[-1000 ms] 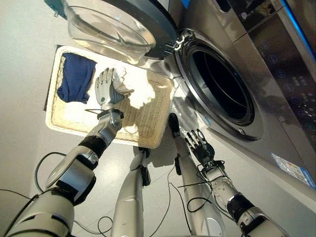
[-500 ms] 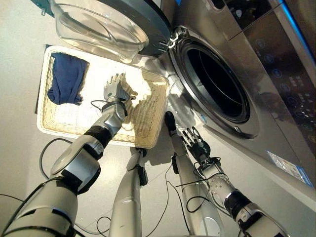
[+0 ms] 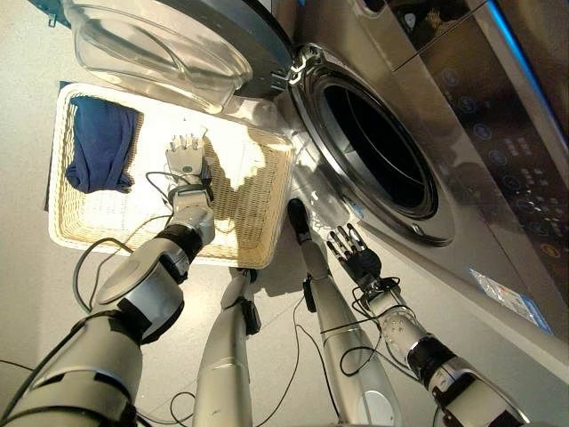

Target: Put the clothes into the washing machine.

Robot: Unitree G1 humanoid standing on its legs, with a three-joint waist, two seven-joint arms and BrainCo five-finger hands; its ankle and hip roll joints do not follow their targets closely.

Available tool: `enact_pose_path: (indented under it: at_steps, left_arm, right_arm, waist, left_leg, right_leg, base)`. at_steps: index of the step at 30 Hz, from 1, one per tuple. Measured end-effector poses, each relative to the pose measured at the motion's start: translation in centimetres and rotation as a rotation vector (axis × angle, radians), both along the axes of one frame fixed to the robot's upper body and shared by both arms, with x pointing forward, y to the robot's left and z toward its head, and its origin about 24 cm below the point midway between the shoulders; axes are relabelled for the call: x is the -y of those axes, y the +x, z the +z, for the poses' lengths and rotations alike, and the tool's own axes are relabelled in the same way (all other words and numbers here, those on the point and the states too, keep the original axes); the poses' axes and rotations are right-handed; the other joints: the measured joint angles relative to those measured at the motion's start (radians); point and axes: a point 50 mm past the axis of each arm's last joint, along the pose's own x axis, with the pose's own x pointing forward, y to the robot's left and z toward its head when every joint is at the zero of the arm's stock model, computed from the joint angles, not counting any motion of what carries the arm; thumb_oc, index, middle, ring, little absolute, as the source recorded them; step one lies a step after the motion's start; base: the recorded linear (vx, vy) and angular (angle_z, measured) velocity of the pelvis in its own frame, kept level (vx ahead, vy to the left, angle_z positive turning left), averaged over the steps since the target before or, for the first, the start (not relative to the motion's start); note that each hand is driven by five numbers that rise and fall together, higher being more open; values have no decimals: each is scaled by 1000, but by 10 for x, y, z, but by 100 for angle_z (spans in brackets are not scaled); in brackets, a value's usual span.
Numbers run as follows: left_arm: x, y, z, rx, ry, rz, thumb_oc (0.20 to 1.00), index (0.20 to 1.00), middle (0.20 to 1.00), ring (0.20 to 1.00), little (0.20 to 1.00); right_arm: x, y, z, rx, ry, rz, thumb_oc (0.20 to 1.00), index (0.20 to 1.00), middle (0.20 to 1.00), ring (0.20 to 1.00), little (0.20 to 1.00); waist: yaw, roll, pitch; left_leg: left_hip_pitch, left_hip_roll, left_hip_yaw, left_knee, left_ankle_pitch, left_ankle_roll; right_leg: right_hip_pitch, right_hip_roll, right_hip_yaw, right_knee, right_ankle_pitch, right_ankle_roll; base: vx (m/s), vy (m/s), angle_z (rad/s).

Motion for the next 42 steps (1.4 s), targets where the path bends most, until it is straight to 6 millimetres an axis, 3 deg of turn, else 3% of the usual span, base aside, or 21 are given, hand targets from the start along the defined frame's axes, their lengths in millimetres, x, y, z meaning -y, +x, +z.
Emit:
enact_pose_path:
  at_steps: [4, 12, 15, 20, 23, 27, 32, 35, 40, 42]
  left_arm:
    - [15, -7, 3, 203, -418, -274, 1000, 1000, 1000, 1000, 1000]
    - [52, -37, -18, 309, -773, -605, 1000, 1000, 1000, 1000, 1000]
    - [69, -51, -29, 287, -987, -682, 1000, 1000, 1000, 1000, 1000]
    - [101, -69, -58, 30, -1263, -858, 1000, 1000, 1000, 1000, 1000]
    - [113, -75, -64, -86, -1252, -940, 1000, 1000, 1000, 1000, 1000]
    - [121, -83, -50, -12, -1203, -997, 1000, 1000, 1000, 1000, 1000]
    - [99, -84, -26, 333, -905, -882, 1000, 1000, 1000, 1000, 1000]
    - [75, -83, -3, 516, -658, -808, 1000, 1000, 1000, 1000, 1000]
    - [57, -79, 11, 629, -491, -706, 1000, 1000, 1000, 1000, 1000]
    - [54, -76, 8, 619, -460, -668, 1000, 1000, 1000, 1000, 1000]
  right_arm:
    - [0, -4, -4, -16, 1, -13, 1000, 1000, 1000, 1000, 1000]
    - [-7, -9, -3, -15, 26, -45, 1000, 1000, 1000, 1000, 1000]
    - [-7, -11, 0, 1, 38, -62, 1000, 1000, 1000, 1000, 1000]
    - [-7, -15, 0, -7, 53, -92, 1000, 1000, 1000, 1000, 1000]
    - [-8, -15, -1, -14, 55, -95, 1000, 1000, 1000, 1000, 1000]
    - [-6, -15, -1, -18, 49, -100, 1000, 1000, 1000, 1000, 1000]
    - [-3, -21, -6, -35, 45, -107, 1000, 1000, 1000, 1000, 1000]
    - [0, -25, -8, -38, 42, -114, 1000, 1000, 1000, 1000, 1000]
    - [5, -26, -11, -40, 33, -122, 1000, 1000, 1000, 1000, 1000]
    - [9, -26, -15, -55, 24, -134, 1000, 1000, 1000, 1000, 1000]
  waist:
    - [43, 4, 3]
    - [97, 17, 10]
    - [105, 19, 11]
    - [118, 20, 12]
    - [117, 20, 12]
    - [116, 21, 12]
    - [120, 22, 13]
    - [125, 23, 14]
    - [136, 26, 15]
    - [145, 27, 15]
  left_leg:
    - [-2, 1, -15, -5, 6, -4]
    - [0, -3, -54, -38, 36, -8]
    - [4, -3, -72, -61, 52, -9]
    - [4, -11, -93, -79, 72, -8]
    - [3, -15, -104, -86, 80, -9]
    - [4, -17, -105, -85, 82, -7]
    - [5, -15, -109, -84, 85, -8]
    - [7, -15, -110, -84, 87, -9]
    - [23, -15, -116, -85, 88, -9]
    - [22, -15, -118, -85, 89, -9]
  right_leg:
    - [1, 0, -12, 0, 0, -7]
    - [9, -9, -61, 1, -5, -16]
    - [10, -15, -80, 1, -7, -18]
    - [13, -24, -101, 2, -11, -18]
    - [12, -28, -109, 2, -12, -17]
    - [12, -30, -110, 8, -12, -17]
    - [13, -29, -114, 12, -13, -17]
    - [13, -30, -116, 14, -13, -17]
    - [31, -31, -121, 14, -13, -18]
    - [31, -31, -122, 14, -13, -18]
  base:
    - [-9, -38, 6]
    - [-15, -37, 15]
    - [-9, -38, 15]
    - [-11, -23, 13]
    - [-5, -1, 9]
    - [0, 0, 0]
    - [0, 0, 0]
    - [0, 0, 0]
    - [0, 0, 0]
    - [0, 0, 0]
